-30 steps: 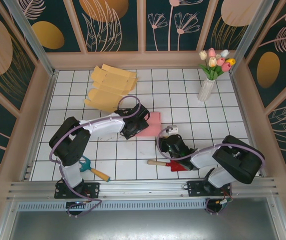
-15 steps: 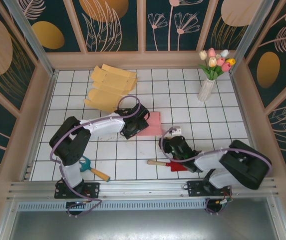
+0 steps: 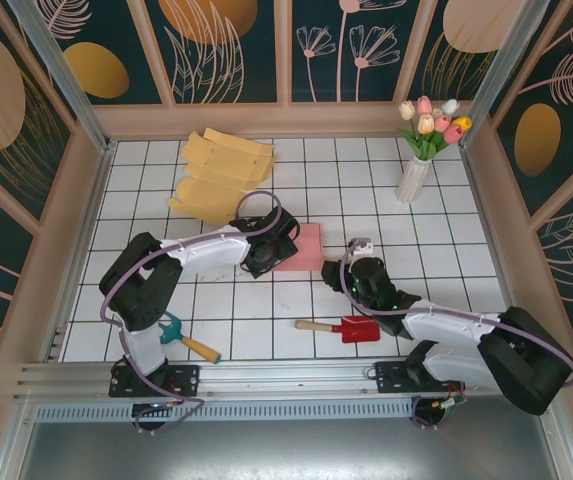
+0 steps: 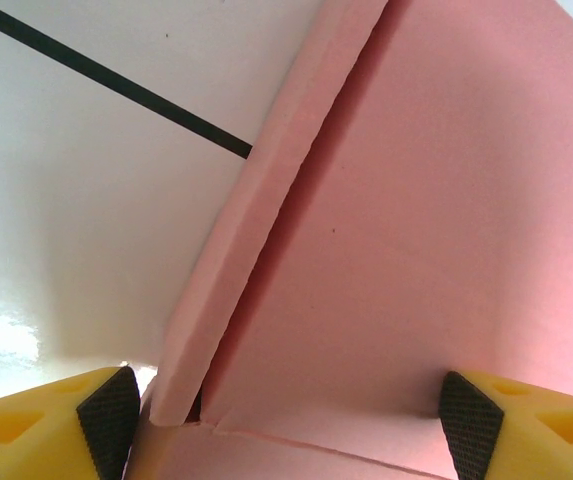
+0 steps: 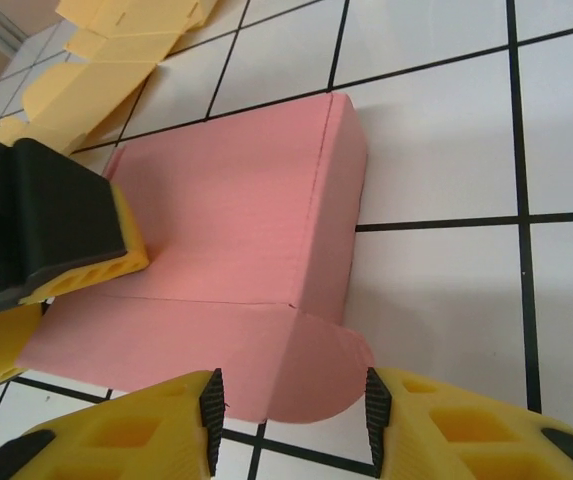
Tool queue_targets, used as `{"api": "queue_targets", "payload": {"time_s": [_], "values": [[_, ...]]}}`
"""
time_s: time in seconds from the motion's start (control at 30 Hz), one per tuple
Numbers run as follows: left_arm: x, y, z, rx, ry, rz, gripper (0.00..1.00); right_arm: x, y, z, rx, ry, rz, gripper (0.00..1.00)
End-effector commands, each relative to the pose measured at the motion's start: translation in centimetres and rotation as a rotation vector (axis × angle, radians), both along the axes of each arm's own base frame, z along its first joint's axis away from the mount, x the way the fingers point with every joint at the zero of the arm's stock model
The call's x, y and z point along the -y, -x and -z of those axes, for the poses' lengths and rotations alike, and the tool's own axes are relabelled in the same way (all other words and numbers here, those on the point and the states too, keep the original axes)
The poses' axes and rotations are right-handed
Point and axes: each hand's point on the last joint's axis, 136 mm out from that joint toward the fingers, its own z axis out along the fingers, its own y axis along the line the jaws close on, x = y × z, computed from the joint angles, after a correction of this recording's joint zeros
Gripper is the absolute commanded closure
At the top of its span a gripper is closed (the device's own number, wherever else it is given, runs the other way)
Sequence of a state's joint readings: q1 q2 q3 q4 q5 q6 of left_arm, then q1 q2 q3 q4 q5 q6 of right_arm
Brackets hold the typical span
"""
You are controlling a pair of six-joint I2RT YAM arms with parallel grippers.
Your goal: Fold the paper box
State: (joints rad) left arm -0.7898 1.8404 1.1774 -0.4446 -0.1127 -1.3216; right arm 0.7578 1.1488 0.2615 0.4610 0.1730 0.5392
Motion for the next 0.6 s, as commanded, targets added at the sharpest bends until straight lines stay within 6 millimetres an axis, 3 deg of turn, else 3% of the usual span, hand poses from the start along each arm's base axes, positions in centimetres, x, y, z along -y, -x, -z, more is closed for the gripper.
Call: {"api": "queue_targets", "payload": {"time_s": [0.0,0.13,0.33,0.57], "values": [[-3.1,1.3,3.5,-0.083,-0.125,-0.033,0.2,-1.4,-0.3,-0.4,-0.015,-0.015,-0.07,0.55],[-3.0,1.2,3.5,-0.084,-0.125,-0.028,0.19,-2.7,-0.7,0.2,-0.033,-0.006,-0.119,0.52],[-2.9,1.2,3.3,-0.08,-0.124,-0.022,0.2,-2.7,-1.4,1.8,-0.081,-0.002,-0.099,0.52],[-2.9,1.2,3.6,-0.083,-0.125,-0.021,0.2,-3.6,-1.0,1.5,-0.075,-0.052,-0.153,0.53]]}}
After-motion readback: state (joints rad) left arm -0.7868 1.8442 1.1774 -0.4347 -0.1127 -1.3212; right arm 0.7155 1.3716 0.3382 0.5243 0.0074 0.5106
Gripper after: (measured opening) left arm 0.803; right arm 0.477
